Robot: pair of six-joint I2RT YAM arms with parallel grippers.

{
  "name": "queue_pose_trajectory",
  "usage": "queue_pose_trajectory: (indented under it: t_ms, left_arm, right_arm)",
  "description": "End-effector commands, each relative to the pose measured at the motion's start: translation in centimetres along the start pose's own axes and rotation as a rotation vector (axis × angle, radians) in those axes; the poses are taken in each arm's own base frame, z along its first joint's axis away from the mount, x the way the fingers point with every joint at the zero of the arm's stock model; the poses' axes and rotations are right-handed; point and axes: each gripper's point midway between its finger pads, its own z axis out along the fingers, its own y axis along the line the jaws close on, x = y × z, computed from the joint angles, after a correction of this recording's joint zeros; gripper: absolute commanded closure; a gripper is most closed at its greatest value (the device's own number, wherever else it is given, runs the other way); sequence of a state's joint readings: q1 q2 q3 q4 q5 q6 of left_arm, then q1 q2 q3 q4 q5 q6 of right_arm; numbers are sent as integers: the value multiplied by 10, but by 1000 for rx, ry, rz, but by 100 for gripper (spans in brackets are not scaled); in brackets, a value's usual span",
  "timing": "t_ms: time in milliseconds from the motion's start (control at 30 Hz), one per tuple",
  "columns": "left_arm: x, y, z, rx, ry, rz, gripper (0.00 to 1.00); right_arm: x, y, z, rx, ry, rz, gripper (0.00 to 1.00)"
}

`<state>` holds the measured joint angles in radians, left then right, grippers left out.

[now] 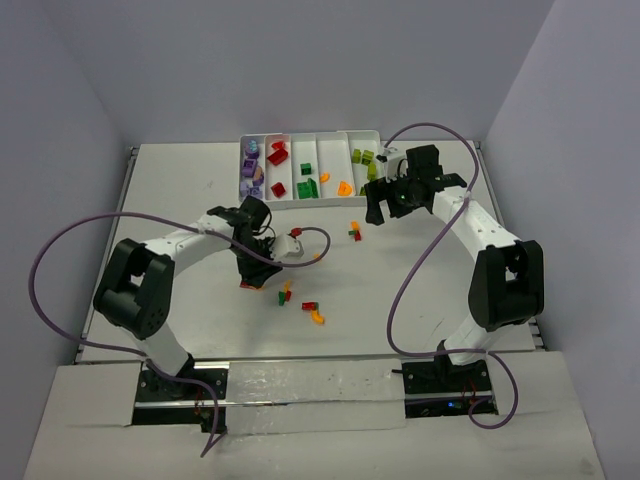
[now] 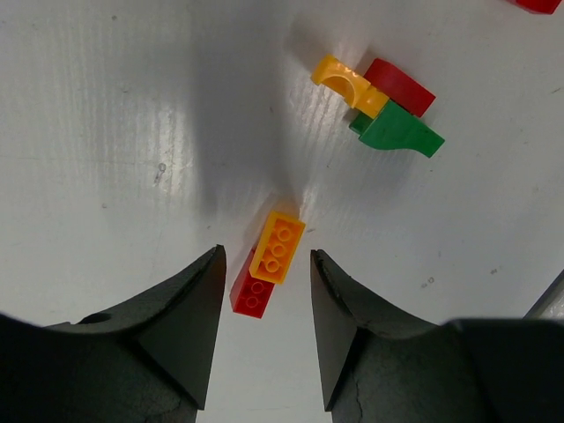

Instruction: Sort the legos into containers by color

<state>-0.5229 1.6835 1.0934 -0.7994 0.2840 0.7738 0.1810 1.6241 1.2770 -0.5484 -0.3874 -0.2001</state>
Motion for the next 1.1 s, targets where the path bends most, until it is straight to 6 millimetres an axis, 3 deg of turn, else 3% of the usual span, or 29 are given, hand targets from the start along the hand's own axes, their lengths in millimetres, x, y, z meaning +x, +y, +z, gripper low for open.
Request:
queue_pose_trajectory:
  t_ms: [0,167,400,767,867,900,967,1067]
  left_arm:
    - [-3,-3,9,24,-4,37,47]
    - [7,-9,16,55,25,41,46]
    - [11,-3,24,12,29,45,49]
    - [7,9,29,-55,3,45,84]
    - [-3,11,25,-62,-30,4,96]
    - [-14,15,18,-67,-75,-35,100]
    - [-44,30,-6,-57,-208,-129,100]
    - [-89,35,-48,63,-445,-273,100]
  right_arm:
    - [-13,3,-11,9,-38,-30,0]
    - [-12,3,-11,11,-34,-31,0]
    - [-12,3,-10,9,-36,-29,0]
    - [-13,3,-11,7,-39,-31,0]
    - [-14,5,-12,1,-44,-32,0]
    - [-16,7,-12,-10,-52,-34,0]
    - [-24,14,-16,-39,-81,-39,0]
    - [-35,28,-21,-114,-119,-39,0]
